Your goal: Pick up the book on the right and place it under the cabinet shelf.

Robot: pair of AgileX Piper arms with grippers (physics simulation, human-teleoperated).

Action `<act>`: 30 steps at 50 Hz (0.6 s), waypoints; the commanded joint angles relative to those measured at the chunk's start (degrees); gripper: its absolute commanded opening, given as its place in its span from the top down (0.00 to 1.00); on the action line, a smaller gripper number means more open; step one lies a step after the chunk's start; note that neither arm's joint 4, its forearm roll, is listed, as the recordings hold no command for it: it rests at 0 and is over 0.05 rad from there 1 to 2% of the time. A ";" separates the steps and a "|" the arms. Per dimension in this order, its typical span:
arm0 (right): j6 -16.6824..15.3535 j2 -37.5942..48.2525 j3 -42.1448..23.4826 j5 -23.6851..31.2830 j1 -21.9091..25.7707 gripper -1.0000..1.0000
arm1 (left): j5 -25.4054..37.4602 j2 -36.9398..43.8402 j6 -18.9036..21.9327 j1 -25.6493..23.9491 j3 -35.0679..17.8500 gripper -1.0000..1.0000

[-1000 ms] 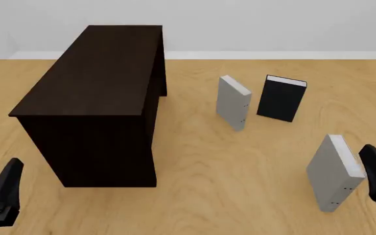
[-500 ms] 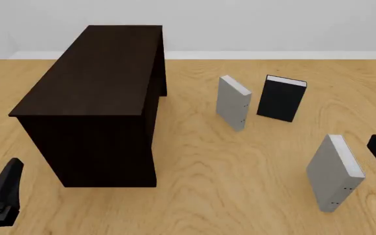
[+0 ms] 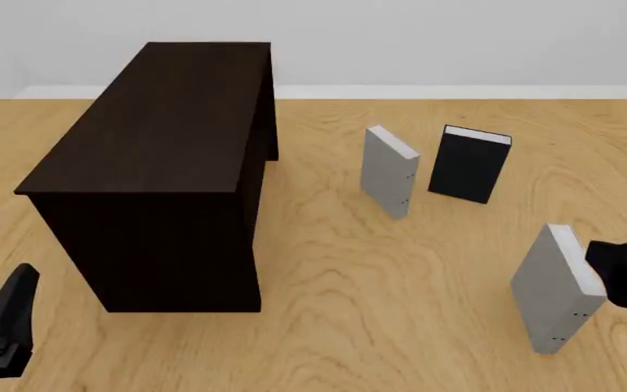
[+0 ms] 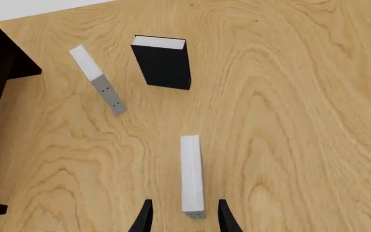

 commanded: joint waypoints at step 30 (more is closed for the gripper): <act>2.47 17.70 12.10 -22.48 0.62 0.00 | -0.40 0.45 0.01 0.03 0.00 0.00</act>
